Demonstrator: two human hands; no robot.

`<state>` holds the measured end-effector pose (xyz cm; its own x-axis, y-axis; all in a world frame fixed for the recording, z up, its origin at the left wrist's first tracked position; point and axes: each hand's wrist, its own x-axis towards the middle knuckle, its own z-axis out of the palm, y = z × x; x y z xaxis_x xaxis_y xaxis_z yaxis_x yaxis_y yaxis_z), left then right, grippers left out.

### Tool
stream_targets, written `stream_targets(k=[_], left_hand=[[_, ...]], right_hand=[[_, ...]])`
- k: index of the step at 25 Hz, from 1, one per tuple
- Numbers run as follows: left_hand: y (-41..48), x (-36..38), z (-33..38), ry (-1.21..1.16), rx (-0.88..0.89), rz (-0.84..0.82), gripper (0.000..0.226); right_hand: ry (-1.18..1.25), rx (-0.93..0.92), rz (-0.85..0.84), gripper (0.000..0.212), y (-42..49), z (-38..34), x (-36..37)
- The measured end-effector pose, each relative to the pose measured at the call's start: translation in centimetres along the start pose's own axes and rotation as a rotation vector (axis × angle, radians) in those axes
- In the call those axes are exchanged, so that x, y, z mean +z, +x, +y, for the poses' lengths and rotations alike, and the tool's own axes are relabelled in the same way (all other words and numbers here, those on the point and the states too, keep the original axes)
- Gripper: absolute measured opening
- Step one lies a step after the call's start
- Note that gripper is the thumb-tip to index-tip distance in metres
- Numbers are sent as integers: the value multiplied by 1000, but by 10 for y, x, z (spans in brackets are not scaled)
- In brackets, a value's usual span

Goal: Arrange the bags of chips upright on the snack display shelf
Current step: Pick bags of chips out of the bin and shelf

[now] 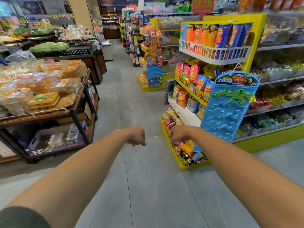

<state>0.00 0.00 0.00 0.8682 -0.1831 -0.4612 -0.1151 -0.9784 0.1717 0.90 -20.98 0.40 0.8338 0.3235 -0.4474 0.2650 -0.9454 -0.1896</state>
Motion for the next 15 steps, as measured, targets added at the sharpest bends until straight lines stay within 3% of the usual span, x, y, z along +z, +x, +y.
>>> stream_targets(k=[3,8,11,13,15], left_hand=[[28,5,-11,5,1,-50,35],[95,2,-29,29,36,-75,39],[152,-5,-43,66,52,-103,40],[186,-13,-56,109,38,-162,36],[235,-26,-70,174,42,-224,22]], right_hand=[[37,28,-1,22,33,3,15],[54,111,-77,42,102,16,34],[109,102,-87,27,164,27,34],[152,105,-85,24,204,32,32],[211,128,-93,36,248,43,29]])
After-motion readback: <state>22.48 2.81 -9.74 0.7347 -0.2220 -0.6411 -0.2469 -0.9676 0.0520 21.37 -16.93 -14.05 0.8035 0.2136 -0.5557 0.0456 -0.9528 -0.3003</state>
